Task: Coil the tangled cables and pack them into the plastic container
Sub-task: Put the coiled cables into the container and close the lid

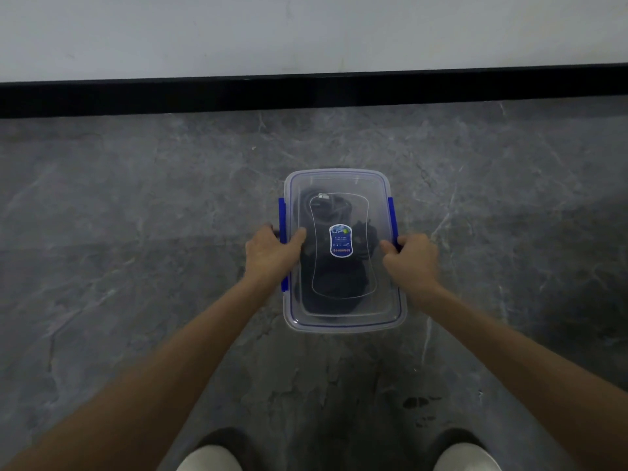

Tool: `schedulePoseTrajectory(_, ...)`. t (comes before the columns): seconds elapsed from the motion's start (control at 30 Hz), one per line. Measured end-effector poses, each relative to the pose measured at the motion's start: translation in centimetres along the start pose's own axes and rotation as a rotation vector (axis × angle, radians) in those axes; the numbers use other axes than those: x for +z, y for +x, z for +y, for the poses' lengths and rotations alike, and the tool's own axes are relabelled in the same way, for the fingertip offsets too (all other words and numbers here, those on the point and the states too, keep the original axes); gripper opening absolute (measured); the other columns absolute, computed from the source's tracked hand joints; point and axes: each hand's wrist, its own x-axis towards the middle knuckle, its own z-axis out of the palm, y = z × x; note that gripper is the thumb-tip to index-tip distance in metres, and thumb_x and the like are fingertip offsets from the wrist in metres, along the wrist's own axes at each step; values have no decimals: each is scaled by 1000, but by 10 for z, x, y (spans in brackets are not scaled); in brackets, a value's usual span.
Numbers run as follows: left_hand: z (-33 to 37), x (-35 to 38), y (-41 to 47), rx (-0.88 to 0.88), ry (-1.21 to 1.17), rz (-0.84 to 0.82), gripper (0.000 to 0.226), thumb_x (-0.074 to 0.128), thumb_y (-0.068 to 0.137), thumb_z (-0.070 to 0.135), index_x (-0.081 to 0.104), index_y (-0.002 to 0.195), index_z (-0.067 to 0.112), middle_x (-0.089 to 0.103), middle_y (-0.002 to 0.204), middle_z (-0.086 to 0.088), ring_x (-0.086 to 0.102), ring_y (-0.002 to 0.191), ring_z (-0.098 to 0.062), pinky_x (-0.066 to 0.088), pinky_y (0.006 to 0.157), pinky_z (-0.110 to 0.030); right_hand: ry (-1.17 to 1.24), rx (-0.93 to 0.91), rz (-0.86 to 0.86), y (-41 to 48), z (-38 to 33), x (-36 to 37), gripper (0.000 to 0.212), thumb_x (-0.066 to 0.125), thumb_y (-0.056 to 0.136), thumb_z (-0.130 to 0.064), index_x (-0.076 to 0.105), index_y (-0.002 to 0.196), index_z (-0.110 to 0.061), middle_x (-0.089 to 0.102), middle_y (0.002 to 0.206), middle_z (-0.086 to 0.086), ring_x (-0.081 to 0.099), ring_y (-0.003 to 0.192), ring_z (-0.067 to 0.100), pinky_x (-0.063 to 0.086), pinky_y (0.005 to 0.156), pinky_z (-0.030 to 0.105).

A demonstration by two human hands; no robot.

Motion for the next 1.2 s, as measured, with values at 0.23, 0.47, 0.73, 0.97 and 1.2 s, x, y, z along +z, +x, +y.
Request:
schedulePoseTrajectory(0.23,3,8,18,121,-46,1,17,58,96,29,54,105,16,58,91,3,56,77,-7,46,69,-24,234,72,-113,9,5,-1,27,55,96,-30,59,110,-7,61,93,-1,60,82,15,52,69,22)
schedulePoseTrajectory(0.47,0,13,16,209,131,105,26,52,97,33,54,93,7,56,83,-6,55,78,-21,43,66,-29,123,-82,104,4,7,13,37,56,96,-26,47,62,-15,45,55,-5,42,50,6,35,44,8)
schedulePoseTrajectory(0.73,1,16,11,274,183,136,29,44,101,29,55,102,3,61,90,-13,61,90,-33,50,84,-47,50,-114,110,3,6,17,31,51,99,-30,53,79,-7,47,63,-3,44,57,11,31,49,18)
schedulePoseTrajectory(0.97,4,28,9,188,166,117,37,35,104,30,43,128,3,59,117,-20,58,103,-36,47,85,-44,106,-56,72,3,-1,28,35,38,103,-33,50,116,-3,56,99,7,56,86,21,45,73,33)
schedulePoseTrajectory(1.2,4,23,3,184,135,26,44,33,105,31,31,140,4,45,135,-18,52,118,-35,45,98,-50,53,1,-47,8,-1,25,38,33,104,-34,43,124,-4,55,109,10,54,88,21,41,71,31)
